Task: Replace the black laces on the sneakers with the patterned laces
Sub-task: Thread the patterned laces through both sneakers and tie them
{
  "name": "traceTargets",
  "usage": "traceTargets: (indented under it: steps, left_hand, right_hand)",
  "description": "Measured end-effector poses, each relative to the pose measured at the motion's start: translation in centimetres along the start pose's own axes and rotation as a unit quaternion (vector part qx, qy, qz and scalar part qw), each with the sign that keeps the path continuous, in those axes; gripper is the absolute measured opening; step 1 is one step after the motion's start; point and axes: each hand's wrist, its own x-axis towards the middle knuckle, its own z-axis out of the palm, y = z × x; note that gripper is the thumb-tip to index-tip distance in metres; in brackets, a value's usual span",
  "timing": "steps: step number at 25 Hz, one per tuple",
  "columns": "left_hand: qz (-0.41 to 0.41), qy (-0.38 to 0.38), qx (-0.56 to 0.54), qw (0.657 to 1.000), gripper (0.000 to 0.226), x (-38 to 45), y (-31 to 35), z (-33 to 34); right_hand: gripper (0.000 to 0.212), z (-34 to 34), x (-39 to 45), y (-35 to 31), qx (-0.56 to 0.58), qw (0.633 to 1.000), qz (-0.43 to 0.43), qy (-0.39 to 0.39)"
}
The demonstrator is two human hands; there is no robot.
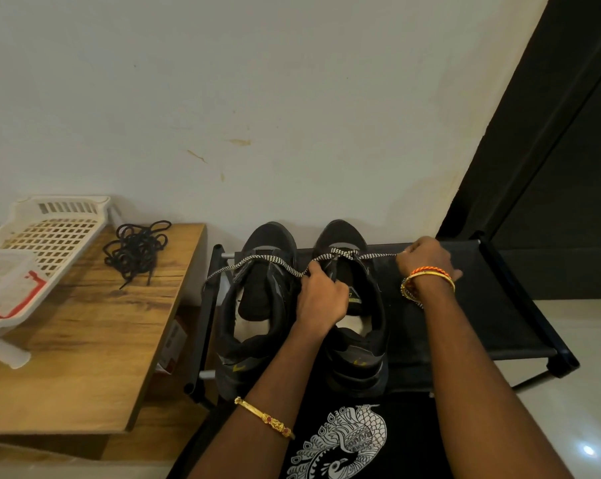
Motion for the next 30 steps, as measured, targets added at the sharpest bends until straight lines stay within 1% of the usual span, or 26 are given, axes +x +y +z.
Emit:
traceTargets:
  steps: [1,2,3,5,7,9,12,15,19,21,24,26,28,29,30]
  left_hand:
    - [-0.003,-0.005,-0.001,1.000,0.049,0.2,0.0,-0.1]
    - [-0.004,-0.011,0.000,1.000,0.050,0.3,-0.1,-0.1]
    - [-0.004,-0.014,0.004,1.000,0.052,0.3,-0.1,-0.2]
    - [0.002,-0.020,0.013,1.000,0.055,0.4,-0.1,-0.5]
    - [0.005,-0.026,0.016,1.000,0.056,0.5,-0.1,-0.5]
    - [0.007,-0.031,0.020,0.999,0.056,0.7,-0.1,-0.6]
    - [0.003,-0.033,0.024,0.999,0.055,0.9,-0.1,-0.7]
    - [0.002,-0.038,0.024,0.999,0.056,1.1,-0.2,-0.9]
    - [0.001,-0.042,0.018,0.999,0.056,1.1,-0.4,-1.0]
    - [0.000,-0.032,0.008,0.999,0.055,0.9,-0.4,-0.7]
    - [0.006,-0.009,0.001,1.000,0.052,0.8,-0.1,-0.3]
    - [0.001,-0.004,0.005,1.000,0.052,0.5,0.0,-0.1]
    - [-0.012,-0.020,0.009,1.000,0.056,0.8,-0.1,-0.1]
    - [-0.022,-0.045,-0.008,0.999,0.061,1.0,0.0,-0.2]
    - [-0.038,-0.072,-0.058,0.995,0.066,1.4,0.0,-0.4]
  right_hand:
    - [0.010,0.4,0.0,-0.5,0.025,0.998,-0.030,-0.043]
    - [0.008,0.8,-0.1,-0.9,0.051,0.992,-0.066,-0.090]
    - [0.012,1.2,-0.2,-1.3,0.073,0.985,-0.096,-0.127]
    - [0.011,1.7,-0.4,-1.9,0.092,0.974,-0.130,-0.160]
    - [0.008,1.8,-0.5,-2.2,0.100,0.972,-0.144,-0.159]
    - [0.008,1.8,-0.4,-2.1,0.120,0.969,-0.141,-0.163]
    - [0.014,1.9,-0.2,-1.8,0.125,0.968,-0.133,-0.171]
    - [0.015,2.0,-0.2,-1.8,0.135,0.966,-0.124,-0.180]
    - [0.014,1.5,-0.1,-1.6,0.119,0.962,-0.138,-0.202]
    - [0.014,1.3,-0.1,-1.3,0.107,0.968,-0.131,-0.187]
    - [0.005,0.7,0.0,-0.9,0.109,0.978,-0.102,-0.146]
    - [0.006,0.5,0.1,-0.7,0.111,0.981,-0.086,-0.136]
    - [0.006,0.7,0.0,-0.7,0.103,0.982,-0.080,-0.134]
    - [0.006,0.9,-0.2,-0.8,0.102,0.982,-0.082,-0.136]
    - [0.006,1.1,-0.3,-0.9,0.110,0.980,-0.084,-0.144]
